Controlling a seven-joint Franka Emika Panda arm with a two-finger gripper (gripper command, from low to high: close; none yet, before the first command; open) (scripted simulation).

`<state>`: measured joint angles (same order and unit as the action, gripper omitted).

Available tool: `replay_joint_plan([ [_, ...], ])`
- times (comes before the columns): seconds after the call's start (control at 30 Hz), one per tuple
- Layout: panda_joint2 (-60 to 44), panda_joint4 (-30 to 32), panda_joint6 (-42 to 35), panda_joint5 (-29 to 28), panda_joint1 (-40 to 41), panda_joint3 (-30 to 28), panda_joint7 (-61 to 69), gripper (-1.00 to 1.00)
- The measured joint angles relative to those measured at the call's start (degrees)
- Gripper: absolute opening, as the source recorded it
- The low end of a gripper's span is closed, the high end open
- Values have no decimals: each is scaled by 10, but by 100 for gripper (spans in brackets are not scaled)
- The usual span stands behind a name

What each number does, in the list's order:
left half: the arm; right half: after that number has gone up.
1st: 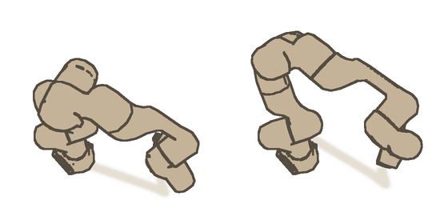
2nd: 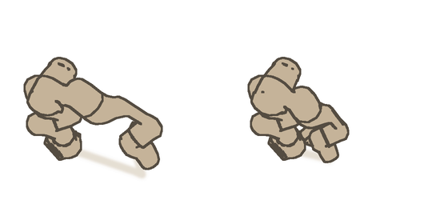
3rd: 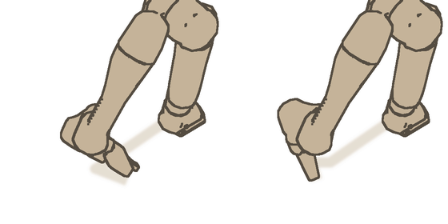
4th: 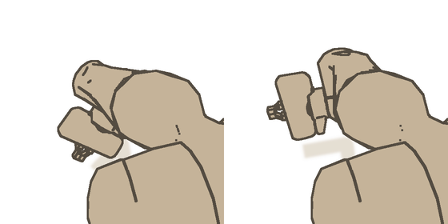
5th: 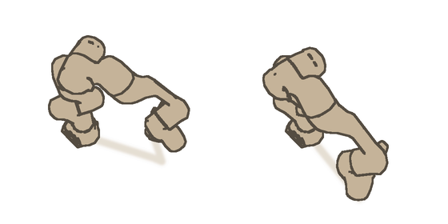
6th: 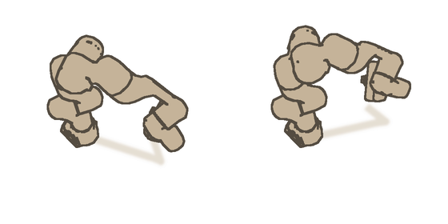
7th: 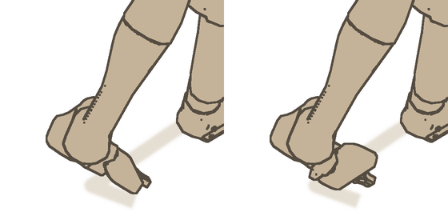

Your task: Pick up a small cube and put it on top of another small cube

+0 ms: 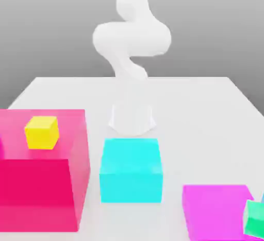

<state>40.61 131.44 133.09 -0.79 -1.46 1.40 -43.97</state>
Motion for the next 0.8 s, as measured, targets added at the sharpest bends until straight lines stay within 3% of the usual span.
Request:
replay_joint_plan([
  [0.8, -502, -34, 123, -95, -154, 128, 167, 0],
])
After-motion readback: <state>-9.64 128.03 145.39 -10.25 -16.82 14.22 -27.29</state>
